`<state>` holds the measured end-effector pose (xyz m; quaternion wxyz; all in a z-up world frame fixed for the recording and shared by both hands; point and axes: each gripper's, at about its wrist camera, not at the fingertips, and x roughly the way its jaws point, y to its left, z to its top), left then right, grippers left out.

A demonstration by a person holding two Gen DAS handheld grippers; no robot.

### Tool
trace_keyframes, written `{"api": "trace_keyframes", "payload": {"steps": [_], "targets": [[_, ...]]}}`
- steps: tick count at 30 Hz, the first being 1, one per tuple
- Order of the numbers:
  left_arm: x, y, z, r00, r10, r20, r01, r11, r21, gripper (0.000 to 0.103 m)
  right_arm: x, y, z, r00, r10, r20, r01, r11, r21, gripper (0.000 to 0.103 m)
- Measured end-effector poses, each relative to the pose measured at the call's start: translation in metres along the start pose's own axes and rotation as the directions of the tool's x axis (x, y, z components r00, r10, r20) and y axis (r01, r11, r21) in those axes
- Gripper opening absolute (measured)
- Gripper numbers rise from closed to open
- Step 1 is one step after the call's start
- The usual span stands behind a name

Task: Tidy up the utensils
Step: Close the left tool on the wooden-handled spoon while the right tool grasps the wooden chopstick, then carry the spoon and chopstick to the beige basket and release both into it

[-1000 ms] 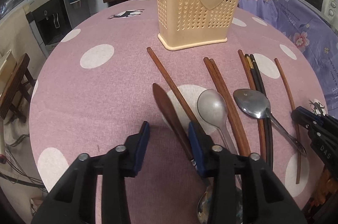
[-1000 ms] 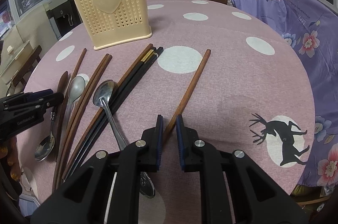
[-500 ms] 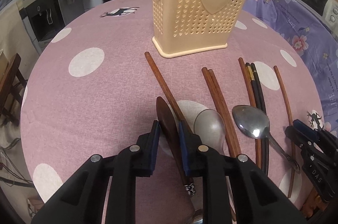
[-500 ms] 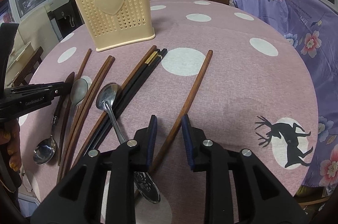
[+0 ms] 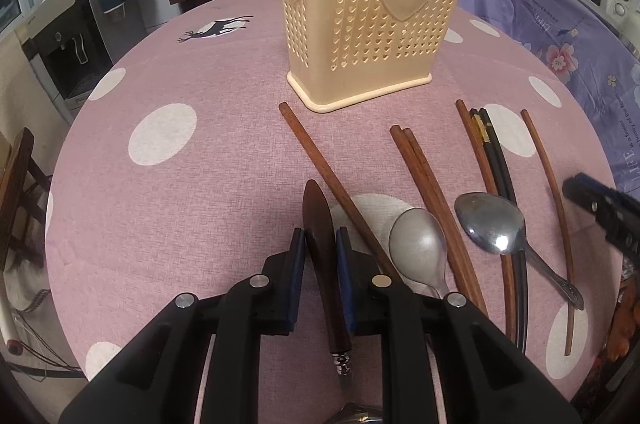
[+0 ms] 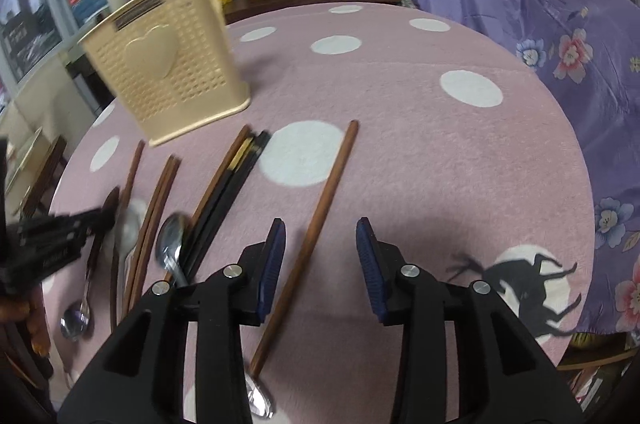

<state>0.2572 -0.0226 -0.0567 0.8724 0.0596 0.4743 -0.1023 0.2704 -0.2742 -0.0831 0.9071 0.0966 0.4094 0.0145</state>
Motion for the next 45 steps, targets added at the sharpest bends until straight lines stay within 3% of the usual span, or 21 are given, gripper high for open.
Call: {"api": "trace_keyframes", "payload": {"steps": [4,10,14,20,25,32,37,40,45], "targets": [[0.000,-0.006,-0.001,1.000,0.016,0.006,-0.016,1.000,0.011,0.023,0.019,-0.002,0.019,0.999,-0.018,-0.044,0.019,1.000,0.022,0.037],[0.001,-0.010,0.001,1.000,0.028,-0.005,-0.028,0.999,0.015,0.027,0.039,0.006,0.037,0.995,-0.079,-0.060,0.080,0.997,0.020,0.022],[0.005,-0.008,0.006,0.999,0.040,0.001,-0.040,0.999,0.013,0.020,0.050,0.005,0.049,0.993,-0.101,-0.057,0.102,0.994,0.027,0.012],[0.007,-0.004,0.009,0.999,0.036,0.008,-0.036,0.999,0.006,0.017,0.060,0.005,0.060,0.994,-0.098,-0.051,0.099,0.995,0.007,0.009],[0.005,0.000,0.009,1.000,0.010,0.021,-0.010,1.000,-0.015,0.016,0.061,-0.002,0.064,0.999,-0.033,-0.044,0.035,0.998,0.056,0.008],[-0.026,0.009,0.024,0.991,-0.010,0.132,0.015,0.999,-0.035,0.016,0.034,-0.007,0.084,0.995,0.072,0.062,-0.079,0.990,0.114,0.008],[-0.057,0.022,0.040,0.976,-0.034,0.214,0.049,0.997,-0.064,0.016,0.000,-0.007,0.097,0.984,0.093,0.151,-0.108,0.989,0.098,0.008],[-0.078,0.027,0.045,0.964,-0.037,0.263,0.054,0.997,-0.060,0.016,-0.030,-0.009,0.103,0.970,0.107,0.219,-0.127,0.989,0.078,0.008],[-0.102,0.036,0.052,0.947,-0.044,0.317,0.071,0.995,-0.072,0.016,-0.090,-0.012,0.112,0.923,0.080,0.376,-0.099,0.995,0.031,0.008]]}}
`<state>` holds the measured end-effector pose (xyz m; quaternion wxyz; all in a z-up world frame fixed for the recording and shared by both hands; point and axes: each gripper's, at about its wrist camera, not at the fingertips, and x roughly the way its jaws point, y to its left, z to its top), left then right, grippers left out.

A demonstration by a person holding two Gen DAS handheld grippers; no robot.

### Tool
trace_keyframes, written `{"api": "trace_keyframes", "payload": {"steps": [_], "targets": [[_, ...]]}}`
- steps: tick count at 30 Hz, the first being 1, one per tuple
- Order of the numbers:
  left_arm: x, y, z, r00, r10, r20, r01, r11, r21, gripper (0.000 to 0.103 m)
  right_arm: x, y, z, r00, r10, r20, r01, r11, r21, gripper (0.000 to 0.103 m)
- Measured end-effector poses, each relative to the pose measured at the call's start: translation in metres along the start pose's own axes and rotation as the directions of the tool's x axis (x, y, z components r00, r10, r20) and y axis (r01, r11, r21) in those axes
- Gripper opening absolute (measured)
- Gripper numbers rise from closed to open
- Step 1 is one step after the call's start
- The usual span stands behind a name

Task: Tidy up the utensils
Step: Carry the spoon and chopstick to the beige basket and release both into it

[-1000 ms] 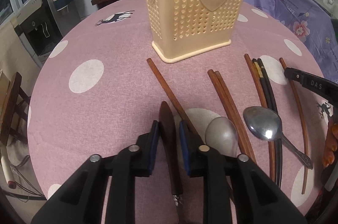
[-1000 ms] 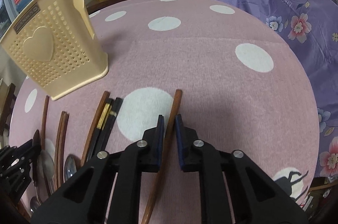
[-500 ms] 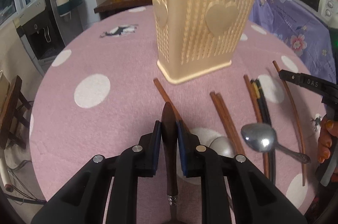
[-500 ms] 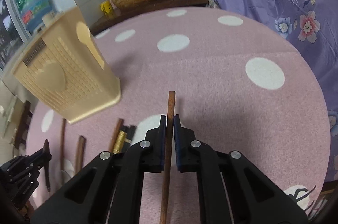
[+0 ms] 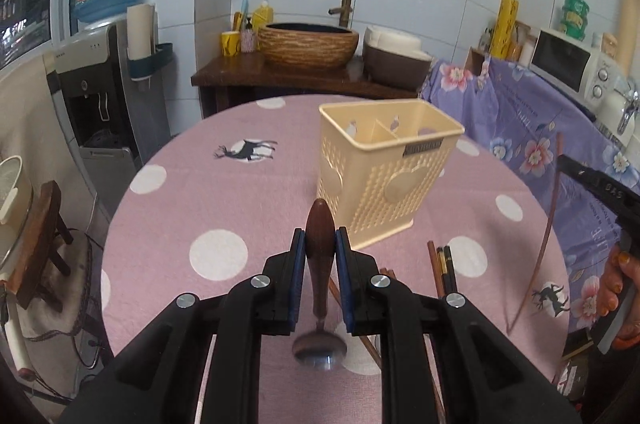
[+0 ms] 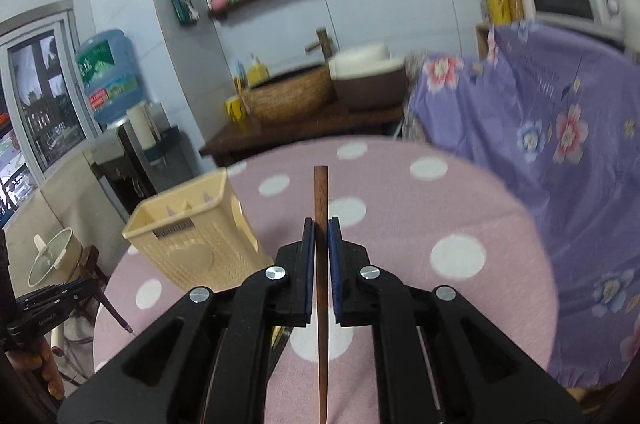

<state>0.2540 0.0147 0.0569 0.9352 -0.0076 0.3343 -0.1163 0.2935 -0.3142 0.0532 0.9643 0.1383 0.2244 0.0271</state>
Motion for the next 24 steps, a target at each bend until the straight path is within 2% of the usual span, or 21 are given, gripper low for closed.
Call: {"api": "trace_keyframes", "payload": {"steps": [6,16,21,24], "targets": [[-0.001,0.006,0.006,1.000,0.014,0.027,-0.013,1.000,-0.022,0.016,-0.015,0.008,0.011,0.999,0.020,0.030,-0.018,0.999,-0.048,0.008],[-0.002,0.011,0.007,0.999,0.017,0.036,-0.016,0.999,-0.036,0.016,-0.020,0.001,0.010,0.999,0.040,0.022,-0.039,0.999,-0.037,0.008],[-0.016,0.010,0.015,0.997,0.016,0.074,-0.014,1.000,-0.025,0.016,-0.027,0.009,0.020,0.997,0.063,0.042,-0.061,0.997,-0.052,0.008],[-0.029,0.010,0.033,0.994,0.017,0.112,-0.015,1.000,-0.020,0.016,-0.028,0.019,0.037,0.995,0.083,0.052,-0.079,0.994,-0.075,0.008]]}}
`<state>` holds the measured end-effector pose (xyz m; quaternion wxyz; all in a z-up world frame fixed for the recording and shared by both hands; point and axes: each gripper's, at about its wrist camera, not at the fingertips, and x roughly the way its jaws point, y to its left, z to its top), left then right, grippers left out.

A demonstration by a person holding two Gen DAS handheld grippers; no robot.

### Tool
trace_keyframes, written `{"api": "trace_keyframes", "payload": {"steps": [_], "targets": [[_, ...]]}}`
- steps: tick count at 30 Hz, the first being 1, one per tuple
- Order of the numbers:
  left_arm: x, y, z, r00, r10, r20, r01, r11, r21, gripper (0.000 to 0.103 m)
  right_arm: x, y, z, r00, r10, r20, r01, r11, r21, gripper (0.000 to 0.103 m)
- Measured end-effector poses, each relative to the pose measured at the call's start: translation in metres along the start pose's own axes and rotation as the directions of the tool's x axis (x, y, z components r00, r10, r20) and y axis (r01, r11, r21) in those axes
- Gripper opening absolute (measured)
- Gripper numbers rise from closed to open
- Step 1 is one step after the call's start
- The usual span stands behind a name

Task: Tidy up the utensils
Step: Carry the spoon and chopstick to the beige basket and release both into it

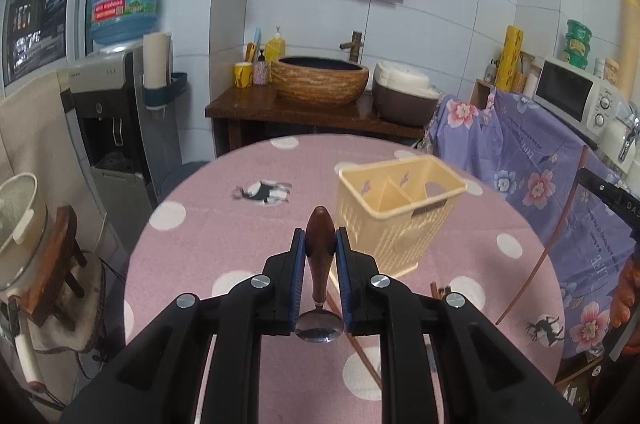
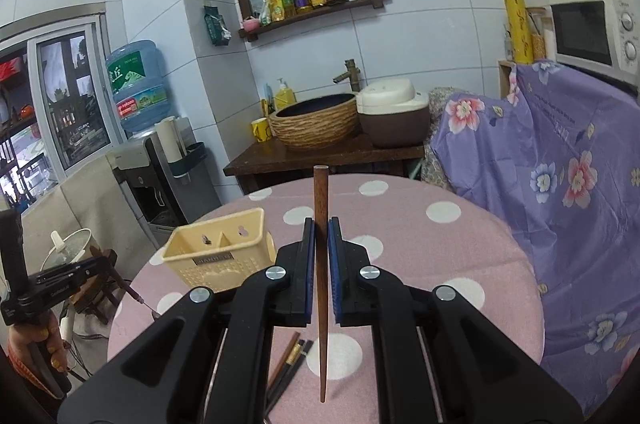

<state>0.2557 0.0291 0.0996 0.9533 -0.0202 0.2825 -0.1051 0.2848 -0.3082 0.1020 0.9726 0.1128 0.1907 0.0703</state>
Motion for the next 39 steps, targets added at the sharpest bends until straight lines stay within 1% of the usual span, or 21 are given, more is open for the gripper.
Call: {"api": "trace_keyframes", "payload": {"steps": [4,6,8,10,11,14,17,19,21,25,29,33,36,39], "targets": [[-0.021,-0.004,0.044,0.996,-0.008,0.089,0.008,1.000,0.010,0.016,-0.001,0.020,0.045,0.998,0.037,0.051,-0.036,0.999,-0.027,0.008],[-0.031,-0.010,0.069,0.991,-0.020,0.129,0.018,1.000,0.022,0.016,-0.003,0.035,0.074,0.994,0.067,0.089,-0.064,0.997,-0.041,0.008],[-0.035,-0.019,0.097,0.986,-0.047,0.157,0.044,0.999,0.022,0.016,-0.004,0.050,0.102,0.986,0.100,0.130,-0.094,0.994,-0.046,0.008],[-0.032,-0.030,0.117,0.983,-0.069,0.172,0.065,0.997,0.029,0.016,-0.004,0.064,0.122,0.979,0.118,0.168,-0.111,0.993,-0.051,0.008],[-0.029,-0.036,0.123,0.982,-0.069,0.178,0.064,0.997,0.033,0.016,-0.003,0.072,0.131,0.973,0.119,0.197,-0.110,0.992,-0.054,0.008],[-0.013,-0.051,0.130,0.983,-0.072,0.171,0.065,0.997,0.046,0.016,0.008,0.087,0.142,0.968,0.121,0.219,-0.112,0.992,-0.053,0.008],[0.013,-0.059,0.123,0.988,-0.078,0.133,0.073,0.996,0.042,0.016,0.028,0.095,0.136,0.970,0.106,0.219,-0.098,0.994,-0.048,0.008],[0.027,-0.060,0.111,0.991,-0.068,0.116,0.064,0.997,0.039,0.016,0.044,0.098,0.123,0.974,0.098,0.206,-0.090,0.995,-0.044,0.008],[0.043,-0.061,0.099,0.994,-0.051,0.095,0.047,0.998,0.042,0.016,0.061,0.099,0.106,0.980,0.086,0.180,-0.078,0.996,-0.049,0.008],[0.066,-0.058,0.077,0.998,-0.062,0.034,0.061,0.998,0.029,0.016,0.089,0.096,0.071,0.991,0.071,0.113,-0.066,0.997,-0.048,0.008],[0.083,-0.057,0.055,0.999,-0.054,-0.006,0.054,0.998,0.031,0.016,0.103,0.090,0.045,0.995,0.077,0.062,-0.074,0.997,-0.037,0.008],[0.095,-0.056,0.040,0.998,-0.047,-0.044,0.049,0.998,0.032,0.016,0.110,0.085,0.033,0.996,0.083,0.036,-0.082,0.996,-0.035,0.008],[0.103,-0.054,0.032,0.997,-0.035,-0.062,0.037,0.999,0.036,0.016,0.114,0.080,0.030,0.997,0.078,0.021,-0.078,0.997,-0.025,0.008],[0.108,-0.053,0.027,0.996,-0.038,-0.079,0.041,0.999,0.033,0.016,0.118,0.075,0.028,0.997,0.079,0.005,-0.079,0.997,-0.005,0.008]]}}
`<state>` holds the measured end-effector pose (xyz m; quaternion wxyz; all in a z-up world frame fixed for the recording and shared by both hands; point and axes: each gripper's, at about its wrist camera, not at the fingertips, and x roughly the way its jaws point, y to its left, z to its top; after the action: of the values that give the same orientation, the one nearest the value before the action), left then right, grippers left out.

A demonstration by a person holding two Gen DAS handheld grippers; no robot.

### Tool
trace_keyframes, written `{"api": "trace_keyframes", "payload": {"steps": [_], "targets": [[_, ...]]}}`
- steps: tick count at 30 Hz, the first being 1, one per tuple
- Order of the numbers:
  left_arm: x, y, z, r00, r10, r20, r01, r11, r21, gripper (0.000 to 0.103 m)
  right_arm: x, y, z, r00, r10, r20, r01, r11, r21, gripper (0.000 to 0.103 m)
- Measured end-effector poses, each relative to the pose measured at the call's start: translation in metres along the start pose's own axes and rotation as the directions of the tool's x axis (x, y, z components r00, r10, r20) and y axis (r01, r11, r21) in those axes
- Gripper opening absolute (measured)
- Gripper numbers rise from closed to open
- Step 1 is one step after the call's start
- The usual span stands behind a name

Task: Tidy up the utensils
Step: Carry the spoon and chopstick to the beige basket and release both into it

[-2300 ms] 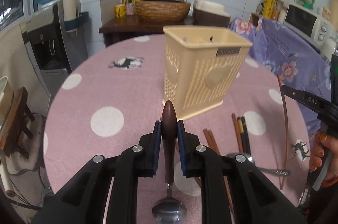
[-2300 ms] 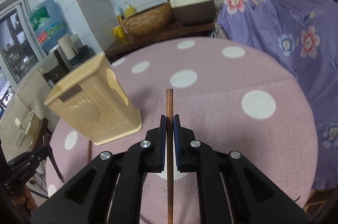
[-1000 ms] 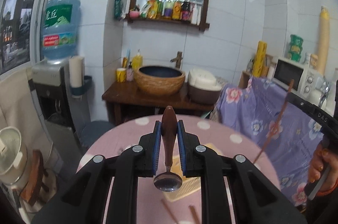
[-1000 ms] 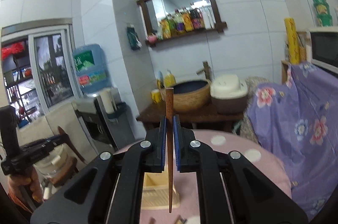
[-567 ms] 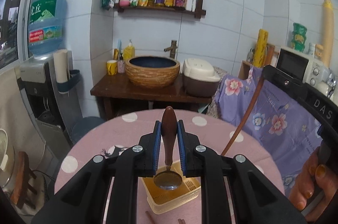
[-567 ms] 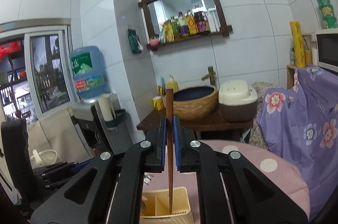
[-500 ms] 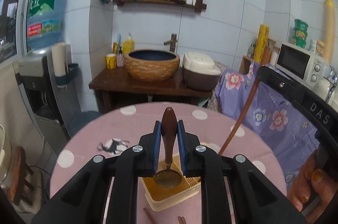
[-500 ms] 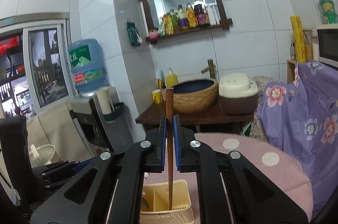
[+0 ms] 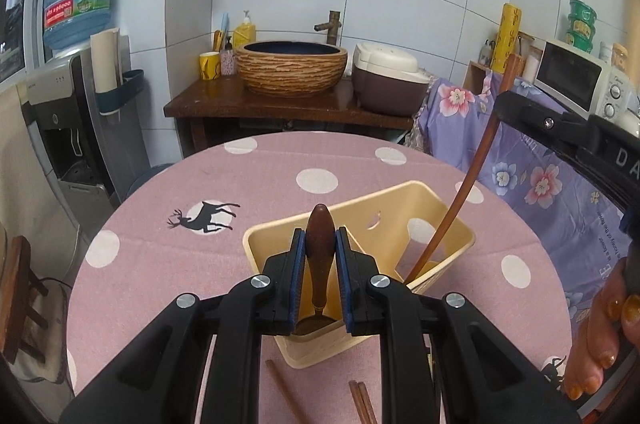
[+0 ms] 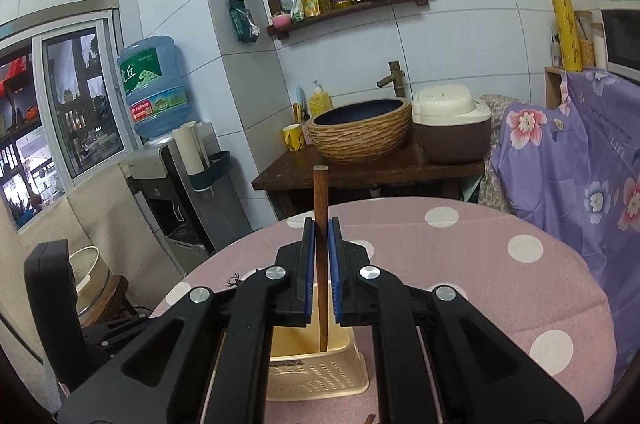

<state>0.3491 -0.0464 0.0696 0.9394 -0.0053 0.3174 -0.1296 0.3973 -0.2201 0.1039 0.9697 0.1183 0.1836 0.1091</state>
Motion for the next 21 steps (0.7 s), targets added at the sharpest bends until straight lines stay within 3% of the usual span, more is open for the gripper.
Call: {"api": "trace_keyframes", "payload": {"steps": [14,17,19,21], "targets": [[-0.003,-0.001,-0.006,1.000,-0.008,0.012,0.007,1.000,0.023,0.018,0.000,-0.007,-0.008,1.000,0.004,-0.001,-0.004,1.000,0.007,0.008],[-0.017,-0.002,-0.008,0.999,-0.022,0.039,0.021,1.000,0.021,0.036,-0.012,-0.006,-0.011,1.000,0.012,0.012,-0.012,1.000,-0.009,0.010],[-0.032,-0.002,-0.012,0.997,-0.028,0.074,0.027,0.999,0.019,0.055,-0.022,-0.006,-0.013,1.000,0.010,0.025,-0.010,1.000,-0.027,0.021],[-0.046,-0.003,-0.019,0.994,-0.034,0.100,0.032,0.999,0.023,0.066,-0.035,-0.006,-0.018,0.999,0.001,0.039,0.001,0.999,-0.040,0.058]]}}
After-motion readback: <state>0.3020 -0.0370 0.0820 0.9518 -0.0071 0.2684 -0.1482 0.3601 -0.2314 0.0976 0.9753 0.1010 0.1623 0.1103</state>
